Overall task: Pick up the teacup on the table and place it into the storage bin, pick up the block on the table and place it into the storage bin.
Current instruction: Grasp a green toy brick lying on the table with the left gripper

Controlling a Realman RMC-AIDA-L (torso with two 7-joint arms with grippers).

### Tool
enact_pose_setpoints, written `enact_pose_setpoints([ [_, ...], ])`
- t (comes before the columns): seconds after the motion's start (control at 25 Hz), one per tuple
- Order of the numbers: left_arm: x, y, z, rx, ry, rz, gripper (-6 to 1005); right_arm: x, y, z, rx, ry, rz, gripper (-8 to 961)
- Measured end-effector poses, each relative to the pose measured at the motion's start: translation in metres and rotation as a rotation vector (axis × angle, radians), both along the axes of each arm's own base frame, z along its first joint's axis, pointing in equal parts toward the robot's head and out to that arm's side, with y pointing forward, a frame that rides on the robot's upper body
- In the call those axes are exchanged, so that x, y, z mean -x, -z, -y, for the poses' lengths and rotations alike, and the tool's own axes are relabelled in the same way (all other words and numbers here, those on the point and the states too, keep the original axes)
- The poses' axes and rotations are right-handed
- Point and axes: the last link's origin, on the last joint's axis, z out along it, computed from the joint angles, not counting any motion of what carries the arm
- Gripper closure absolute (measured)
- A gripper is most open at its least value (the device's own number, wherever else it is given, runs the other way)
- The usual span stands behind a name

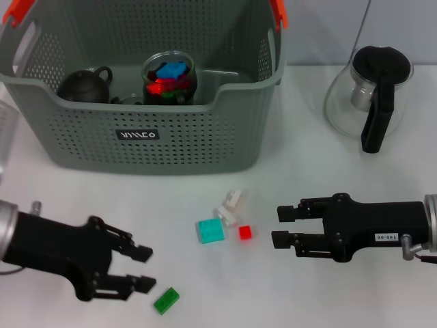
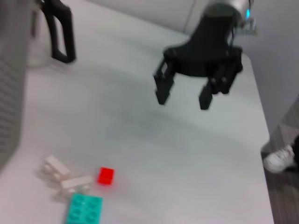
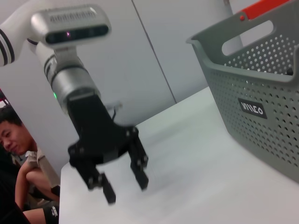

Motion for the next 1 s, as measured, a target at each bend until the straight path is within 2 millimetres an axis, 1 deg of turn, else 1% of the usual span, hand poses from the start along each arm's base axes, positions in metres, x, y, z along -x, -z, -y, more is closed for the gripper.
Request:
enact_pose_setpoints([
  [0.24, -0.002, 0.027, 0.003, 0.062, 0.025, -0.057, 540, 0.000, 0.000, 0.000, 0.000, -0.001, 0.000, 375],
  [0.36, -0.003, 0.035, 0.004, 0.088, 0.031, -0.075, 542, 0.000, 0.000, 0.000, 0.001, -0.001, 0.001, 375],
  [0.56, -0.002, 0.039, 0.005, 0.094, 0.022, -0.073, 544, 0.000, 0.000, 0.000, 0.001, -0.002, 0.001, 375],
  [0.68, 0.004, 0.041, 0.006, 0.085, 0.029, -0.089, 545, 0.000, 0.000, 0.000, -0.001, -0.005, 0.001, 375],
  [1.0, 0.017, 0.048, 0.001, -0.010, 0.074, -0.125, 541, 0.000, 0.000, 0.000, -0.003, -0.005, 0.003, 375],
])
